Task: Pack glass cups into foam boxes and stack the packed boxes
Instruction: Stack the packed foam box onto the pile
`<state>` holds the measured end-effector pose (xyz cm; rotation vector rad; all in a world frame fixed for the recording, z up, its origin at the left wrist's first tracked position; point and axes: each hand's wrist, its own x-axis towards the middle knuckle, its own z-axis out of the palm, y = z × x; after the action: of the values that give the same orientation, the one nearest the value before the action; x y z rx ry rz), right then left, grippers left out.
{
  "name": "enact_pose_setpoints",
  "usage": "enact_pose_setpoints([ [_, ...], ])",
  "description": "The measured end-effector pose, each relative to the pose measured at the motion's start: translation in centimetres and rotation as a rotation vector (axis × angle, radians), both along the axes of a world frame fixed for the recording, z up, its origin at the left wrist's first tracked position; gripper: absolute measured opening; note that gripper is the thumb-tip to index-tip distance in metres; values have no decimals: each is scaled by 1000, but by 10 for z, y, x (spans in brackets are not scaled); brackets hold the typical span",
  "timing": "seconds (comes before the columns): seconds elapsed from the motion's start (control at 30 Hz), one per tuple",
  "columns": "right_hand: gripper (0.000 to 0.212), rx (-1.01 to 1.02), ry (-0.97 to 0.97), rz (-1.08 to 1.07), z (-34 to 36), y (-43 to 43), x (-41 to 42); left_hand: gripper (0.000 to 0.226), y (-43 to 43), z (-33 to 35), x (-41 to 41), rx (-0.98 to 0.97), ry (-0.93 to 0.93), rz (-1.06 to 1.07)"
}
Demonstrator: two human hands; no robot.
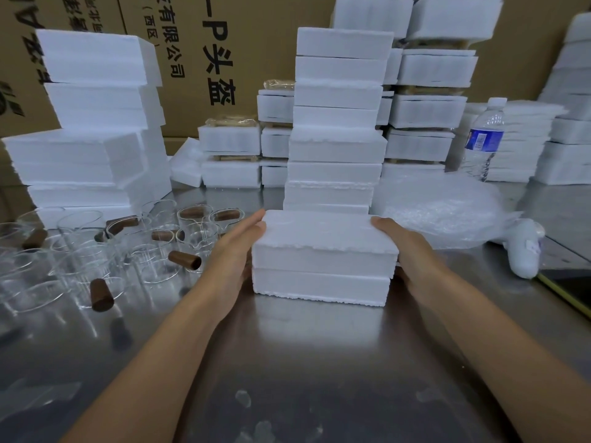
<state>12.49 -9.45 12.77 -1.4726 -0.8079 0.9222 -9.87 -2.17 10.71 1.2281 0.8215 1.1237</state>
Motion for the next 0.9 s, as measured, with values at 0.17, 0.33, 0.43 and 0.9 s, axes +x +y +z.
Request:
enact_pose_setpoints([
  [0.17, 39, -16, -44, 7, 0, 1, 3, 32, 1, 1, 3, -46, -40, 26],
  [0.33, 57, -96, -144, 182, 7, -3, 14, 26, -2, 3, 4, -126, -50, 64],
  [0.43, 72, -153, -236, 305, 8, -11, 21, 30, -5, 2, 6, -171, -36, 61],
  [0.9, 68, 20, 95, 307, 11, -9, 6, 27, -20, 11, 13, 4, -152, 234],
])
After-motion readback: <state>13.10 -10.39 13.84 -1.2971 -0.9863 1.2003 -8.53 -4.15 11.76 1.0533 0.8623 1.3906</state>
